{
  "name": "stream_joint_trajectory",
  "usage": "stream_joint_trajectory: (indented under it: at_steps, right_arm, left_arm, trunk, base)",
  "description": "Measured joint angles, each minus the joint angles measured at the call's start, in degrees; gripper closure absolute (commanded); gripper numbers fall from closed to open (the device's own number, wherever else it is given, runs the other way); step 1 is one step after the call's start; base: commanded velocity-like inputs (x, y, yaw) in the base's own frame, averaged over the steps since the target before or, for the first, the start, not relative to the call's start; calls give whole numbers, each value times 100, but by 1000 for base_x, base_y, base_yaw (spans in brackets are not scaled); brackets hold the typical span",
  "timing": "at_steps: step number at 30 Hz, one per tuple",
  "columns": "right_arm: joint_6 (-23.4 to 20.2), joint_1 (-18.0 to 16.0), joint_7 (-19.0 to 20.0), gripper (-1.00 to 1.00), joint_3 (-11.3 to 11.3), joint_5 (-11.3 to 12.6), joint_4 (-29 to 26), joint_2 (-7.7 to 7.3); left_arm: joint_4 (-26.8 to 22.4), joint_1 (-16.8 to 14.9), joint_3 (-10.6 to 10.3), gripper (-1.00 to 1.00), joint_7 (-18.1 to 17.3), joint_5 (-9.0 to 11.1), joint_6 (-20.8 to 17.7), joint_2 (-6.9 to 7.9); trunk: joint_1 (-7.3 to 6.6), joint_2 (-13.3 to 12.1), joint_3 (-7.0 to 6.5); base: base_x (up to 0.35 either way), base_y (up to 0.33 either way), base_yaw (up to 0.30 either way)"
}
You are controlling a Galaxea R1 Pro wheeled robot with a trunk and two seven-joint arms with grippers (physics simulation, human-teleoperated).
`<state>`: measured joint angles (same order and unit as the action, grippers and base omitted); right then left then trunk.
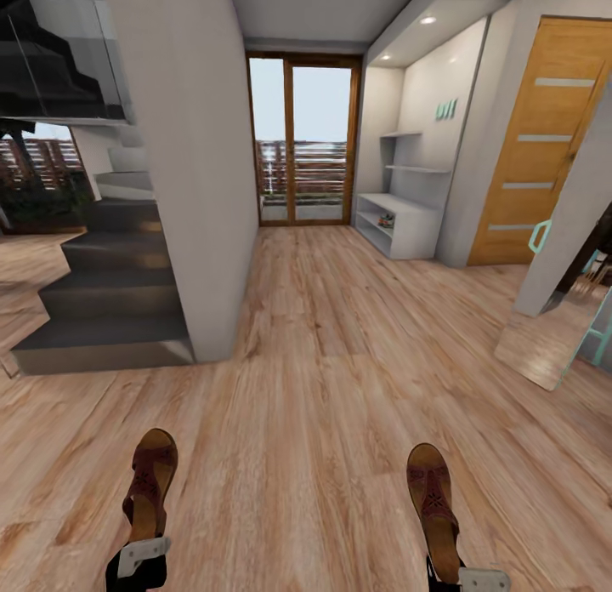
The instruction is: Pick up the two gym shoes and the two sandals from the corridor floor and place them onto the hallstand (shoe rack) in the corridor, making sure they are on the rack and not on the floor. Arrange them so the two gym shoes are next to each other and the two sandals are next to each other.
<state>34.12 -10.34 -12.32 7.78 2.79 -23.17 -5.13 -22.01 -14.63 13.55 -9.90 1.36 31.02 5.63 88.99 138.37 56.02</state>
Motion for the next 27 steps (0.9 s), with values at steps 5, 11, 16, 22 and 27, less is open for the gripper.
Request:
stream_joint_trajectory:
  at_steps: [5, 11, 16, 22, 27]
  right_arm:
    - [0, 1, -10, 100, -5, 12, -4, 0]
    - [4, 0, -12, 100, -23, 20, -11, 0]
    - [7, 1, -13, 100, -26, 22, -9, 0]
    - [1, 1, -7, 100, -21, 13, 2, 0]
    - [-6, 1, 23, 100, -10, -9, 29, -7]
  left_arm:
    - [-2, 0, 0, 100, 0, -1, 0, -1]
    - [-1, 0, 0, 100, 0, -1, 0, -4]
    - [-1, 0, -1, 100, 0, -1, 0, -5]
    - [1, 0, -1, 100, 0, -1, 0, -6]
    - [-2, 0, -1, 100, 0, -1, 0, -6]
  trunk:
    - [0, 0, 20]
    - [0, 0, 71]
    - [0, 0, 117]
    - [0, 0, 154]
    - [0, 0, 158]
  base:
    - [339, 0, 0]
    - [339, -13, 0]
    - [339, -89, 0]
    - [338, -101, 0]
    - [318, -145, 0]
